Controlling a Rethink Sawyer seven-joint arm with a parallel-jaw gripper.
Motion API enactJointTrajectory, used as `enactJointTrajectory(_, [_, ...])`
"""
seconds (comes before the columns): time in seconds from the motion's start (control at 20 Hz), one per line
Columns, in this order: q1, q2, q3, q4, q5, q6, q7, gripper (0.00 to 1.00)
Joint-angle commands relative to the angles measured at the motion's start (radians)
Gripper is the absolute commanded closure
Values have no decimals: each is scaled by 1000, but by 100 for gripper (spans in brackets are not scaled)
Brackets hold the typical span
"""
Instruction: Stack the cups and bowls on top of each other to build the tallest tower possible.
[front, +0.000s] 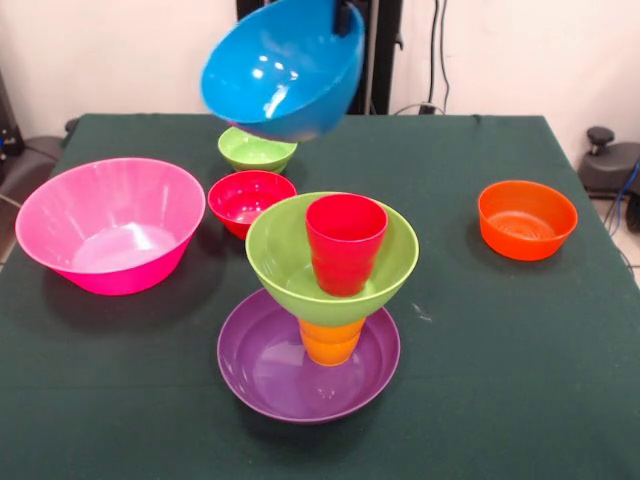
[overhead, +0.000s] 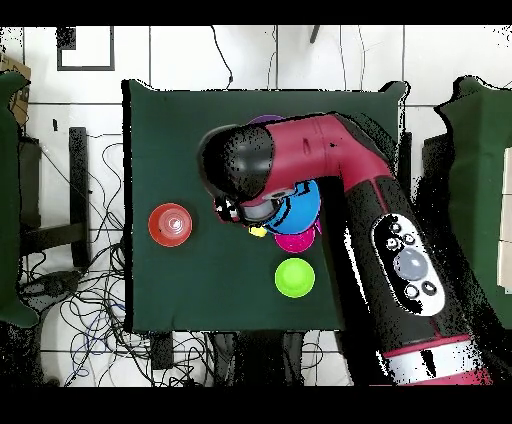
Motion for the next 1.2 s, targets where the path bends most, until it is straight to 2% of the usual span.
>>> enactJointTrajectory(0.05, [97, 79, -39, -76, -3, 17, 104, 100])
enactJointTrajectory(0.3, [111, 100, -69, -71, -20, -50, 109, 100])
enactJointTrajectory(0.45, [92, 96, -87, -37, -48, -100, 87, 100])
enactJointTrajectory(0.7, [84, 92, -110, -38, -90, -108, 53, 100])
enactJointTrajectory(0.75, [81, 90, -119, -42, -121, -116, 34, 100])
enactJointTrajectory(0.95, [49, 98, -122, -37, -167, -154, -36, 100])
enactJointTrajectory(1.2, [26, 115, -112, -25, -174, -197, -46, 100])
